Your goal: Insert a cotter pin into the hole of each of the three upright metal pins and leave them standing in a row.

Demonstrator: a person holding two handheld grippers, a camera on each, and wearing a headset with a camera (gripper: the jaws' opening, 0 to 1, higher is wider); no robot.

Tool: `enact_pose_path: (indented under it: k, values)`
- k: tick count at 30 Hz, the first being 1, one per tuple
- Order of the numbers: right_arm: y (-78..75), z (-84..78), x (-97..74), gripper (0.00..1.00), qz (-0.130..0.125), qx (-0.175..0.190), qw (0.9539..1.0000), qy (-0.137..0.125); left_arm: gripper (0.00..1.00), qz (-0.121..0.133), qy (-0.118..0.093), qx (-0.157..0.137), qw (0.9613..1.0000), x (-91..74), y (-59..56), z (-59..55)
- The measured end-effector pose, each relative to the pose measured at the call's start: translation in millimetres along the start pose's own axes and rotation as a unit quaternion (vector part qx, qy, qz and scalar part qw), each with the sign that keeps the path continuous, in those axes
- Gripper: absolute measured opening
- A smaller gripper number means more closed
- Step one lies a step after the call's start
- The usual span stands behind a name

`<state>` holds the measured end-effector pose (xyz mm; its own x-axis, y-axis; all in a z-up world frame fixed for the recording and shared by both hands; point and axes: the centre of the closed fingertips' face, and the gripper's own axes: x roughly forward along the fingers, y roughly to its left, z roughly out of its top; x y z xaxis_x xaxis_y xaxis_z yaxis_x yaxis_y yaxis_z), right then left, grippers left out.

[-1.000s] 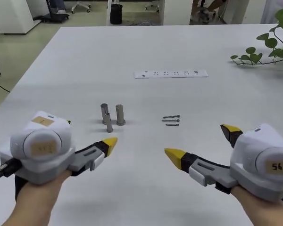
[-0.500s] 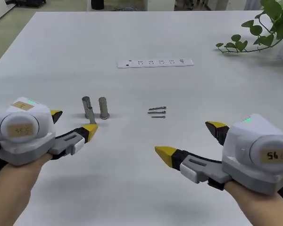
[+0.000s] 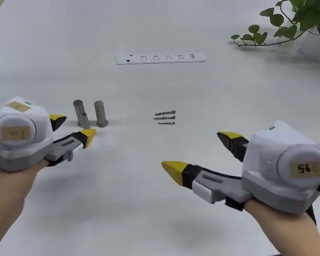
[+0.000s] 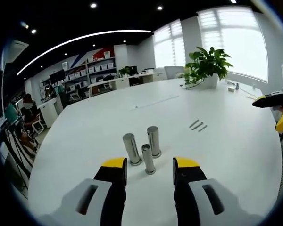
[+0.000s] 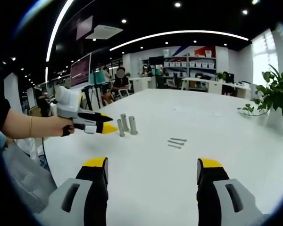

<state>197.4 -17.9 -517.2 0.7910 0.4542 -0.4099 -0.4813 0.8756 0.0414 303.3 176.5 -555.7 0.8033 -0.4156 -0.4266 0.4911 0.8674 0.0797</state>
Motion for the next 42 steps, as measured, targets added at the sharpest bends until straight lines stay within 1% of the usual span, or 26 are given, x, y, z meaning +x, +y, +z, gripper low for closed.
enact_pose_path:
  k: [5,10,13,16,19,25,31,38,42]
  values:
    - [2.5,-2.2,2.5,0.73,0.007,-0.003,1.0,0.005,0.3,-0.005,0.002,0.005,1.0,10.8,3.6,-3.7]
    - [4.2,-4.2,3.6,0.74,0.015,-0.003,0.9998,0.01,0.27,-0.013,0.004,0.006,0.9999,19.1,3.8,-6.5]
    - [4.7,-5.3,4.9,0.74,0.02,-0.004,0.9997,0.013,0.25,-0.02,0.005,-0.009,0.9997,23.5,3.0,-8.0]
    - [7.0,-8.8,7.2,0.76,0.028,-0.005,0.9994,0.02,0.23,-0.023,0.005,-0.015,0.9996,26.4,2.9,-8.9]
    - [10.3,-9.4,8.3,0.76,0.036,-0.012,0.999,0.023,0.19,-0.027,0.004,-0.018,0.9995,28.9,1.7,-9.3]
    - [10.7,-11.1,9.7,0.77,0.043,-0.011,0.9986,0.029,0.07,-0.03,0.014,-0.014,0.9994,31.6,0.7,-13.7]
    - [6.9,-14.8,9.4,0.76,0.037,-0.005,0.9987,0.036,0.06,-0.029,0.012,-0.01,0.9994,32.8,1.5,-14.4]
    - [6.3,-13.9,9.6,0.75,0.033,0.002,0.9989,0.033,0.06,-0.029,0.01,-0.009,0.9995,32.5,0.5,-14.2]
    - [7.2,-13.7,9.8,0.74,0.032,0.005,0.9989,0.032,0.06,-0.029,0.012,-0.016,0.9994,31.6,-0.2,-14.6]
